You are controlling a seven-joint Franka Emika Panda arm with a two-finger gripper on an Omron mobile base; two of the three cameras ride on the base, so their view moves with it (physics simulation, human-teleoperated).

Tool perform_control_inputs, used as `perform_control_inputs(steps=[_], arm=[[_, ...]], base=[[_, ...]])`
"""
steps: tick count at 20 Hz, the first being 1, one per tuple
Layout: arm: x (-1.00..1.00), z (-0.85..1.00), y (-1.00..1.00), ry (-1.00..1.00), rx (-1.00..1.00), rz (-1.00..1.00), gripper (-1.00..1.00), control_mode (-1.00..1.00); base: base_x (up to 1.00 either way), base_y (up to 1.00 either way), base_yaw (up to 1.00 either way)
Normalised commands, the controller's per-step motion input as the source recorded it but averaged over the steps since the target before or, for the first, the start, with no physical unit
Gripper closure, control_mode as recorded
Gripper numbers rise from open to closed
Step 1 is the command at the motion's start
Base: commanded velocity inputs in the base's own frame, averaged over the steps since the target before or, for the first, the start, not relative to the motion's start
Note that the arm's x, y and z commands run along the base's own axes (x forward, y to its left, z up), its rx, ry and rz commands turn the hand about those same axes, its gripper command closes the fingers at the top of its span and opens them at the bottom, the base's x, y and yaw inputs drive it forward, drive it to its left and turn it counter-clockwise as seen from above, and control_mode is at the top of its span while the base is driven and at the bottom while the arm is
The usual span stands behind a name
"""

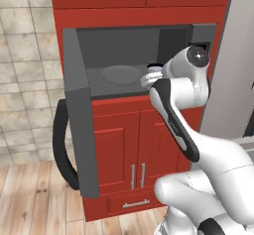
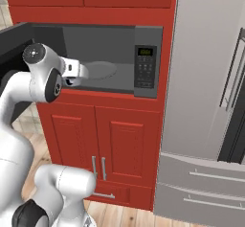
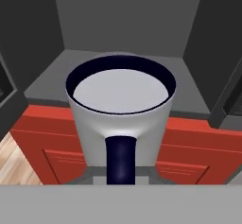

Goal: Pick the mug from the counter and place it inside the microwave. Then close the microwave.

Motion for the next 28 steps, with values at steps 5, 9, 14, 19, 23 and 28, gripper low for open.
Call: perform_control_inputs(steps=[5, 9, 14, 19, 23, 28], arm=[[0.29, 0.0, 0.01, 0.0, 0.0, 0.0, 1.0, -1.0], [0.28, -0.01, 0.04, 0.0, 0.0, 0.0, 1.0, -1.0], [0.24, -0.01, 0.08, 0.0, 0.0, 0.0, 1.0, -1.0], [0.24, -0.02, 0.14, 0.0, 0.0, 0.0, 1.0, -1.0], [0.25, -0.11, 0.16, -0.01, 0.0, 0.0, 1.0, -1.0], [0.17, -0.17, 0.12, -0.01, 0.0, 0.0, 1.0, -1.0]], base=[[0.0, 0.0, 0.0], [0.0, 0.0, 0.0], [0.0, 0.0, 0.0], [0.0, 0.0, 0.0], [0.0, 0.0, 0.0], [0.0, 0.0, 0.0]])
